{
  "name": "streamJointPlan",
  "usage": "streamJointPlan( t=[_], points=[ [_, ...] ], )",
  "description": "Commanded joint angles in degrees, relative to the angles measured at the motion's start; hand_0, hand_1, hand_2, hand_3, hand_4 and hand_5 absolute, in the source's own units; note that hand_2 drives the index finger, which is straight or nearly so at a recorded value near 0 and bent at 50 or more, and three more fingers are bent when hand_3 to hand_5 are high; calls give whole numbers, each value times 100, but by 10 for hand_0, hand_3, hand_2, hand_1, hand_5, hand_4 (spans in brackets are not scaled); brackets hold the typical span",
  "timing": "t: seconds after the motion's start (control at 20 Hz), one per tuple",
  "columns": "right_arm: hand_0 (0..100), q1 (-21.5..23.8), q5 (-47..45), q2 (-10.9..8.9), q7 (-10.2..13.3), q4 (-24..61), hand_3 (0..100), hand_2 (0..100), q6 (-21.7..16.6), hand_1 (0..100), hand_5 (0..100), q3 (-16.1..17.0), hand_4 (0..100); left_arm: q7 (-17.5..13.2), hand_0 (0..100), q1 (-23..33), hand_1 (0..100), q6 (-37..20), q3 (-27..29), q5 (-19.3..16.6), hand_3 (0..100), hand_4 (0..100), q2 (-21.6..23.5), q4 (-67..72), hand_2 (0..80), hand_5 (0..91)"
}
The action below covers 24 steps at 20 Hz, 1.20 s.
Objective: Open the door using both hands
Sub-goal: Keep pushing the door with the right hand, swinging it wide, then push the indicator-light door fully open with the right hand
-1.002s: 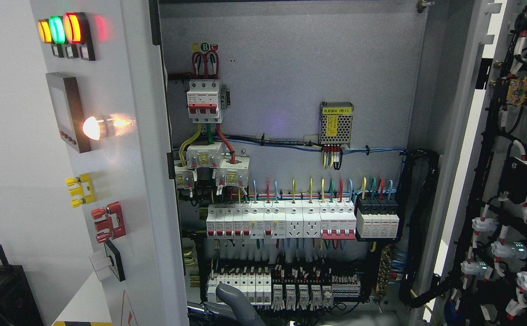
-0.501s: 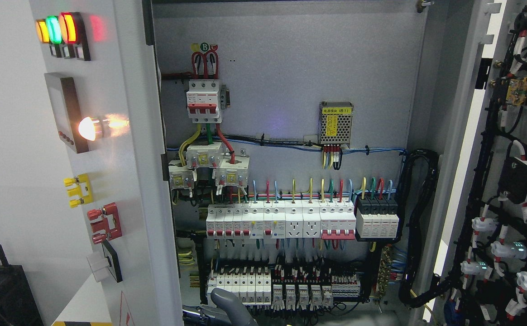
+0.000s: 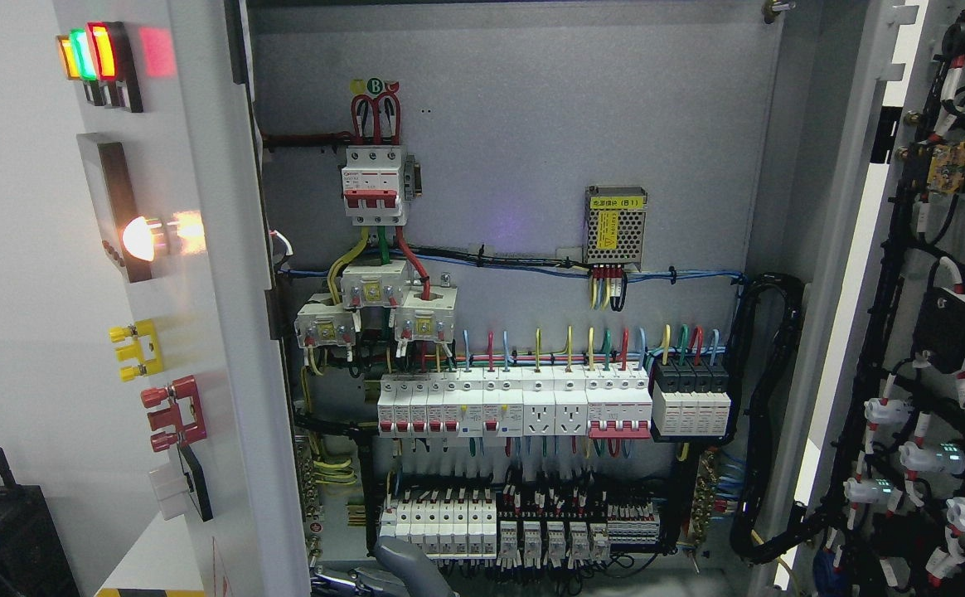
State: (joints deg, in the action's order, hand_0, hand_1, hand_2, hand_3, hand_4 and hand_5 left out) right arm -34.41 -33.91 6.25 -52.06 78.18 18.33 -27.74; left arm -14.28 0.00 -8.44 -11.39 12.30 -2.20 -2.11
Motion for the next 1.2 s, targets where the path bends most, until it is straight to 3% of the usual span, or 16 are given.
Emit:
streamJointPlan(
  t=[0.0, 0.75, 1.15],
  points=[
    [0, 84, 113, 113, 73, 171, 0, 0, -4, 0, 0, -91, 0, 4, 0, -176, 0, 0, -4, 0, 0, 43, 0, 0, 0, 0],
    [0, 356, 192, 157, 363, 444, 0, 0, -22, 0, 0, -100, 0, 4, 0, -176, 0, 0, -4, 0, 0, 43, 0, 0, 0, 0],
    [0, 365, 359, 298, 495, 435, 0, 0, -48, 0, 0, -109, 0, 4, 0, -176, 0, 0, 5, 0, 0, 43, 0, 0, 0, 0]
  ],
)
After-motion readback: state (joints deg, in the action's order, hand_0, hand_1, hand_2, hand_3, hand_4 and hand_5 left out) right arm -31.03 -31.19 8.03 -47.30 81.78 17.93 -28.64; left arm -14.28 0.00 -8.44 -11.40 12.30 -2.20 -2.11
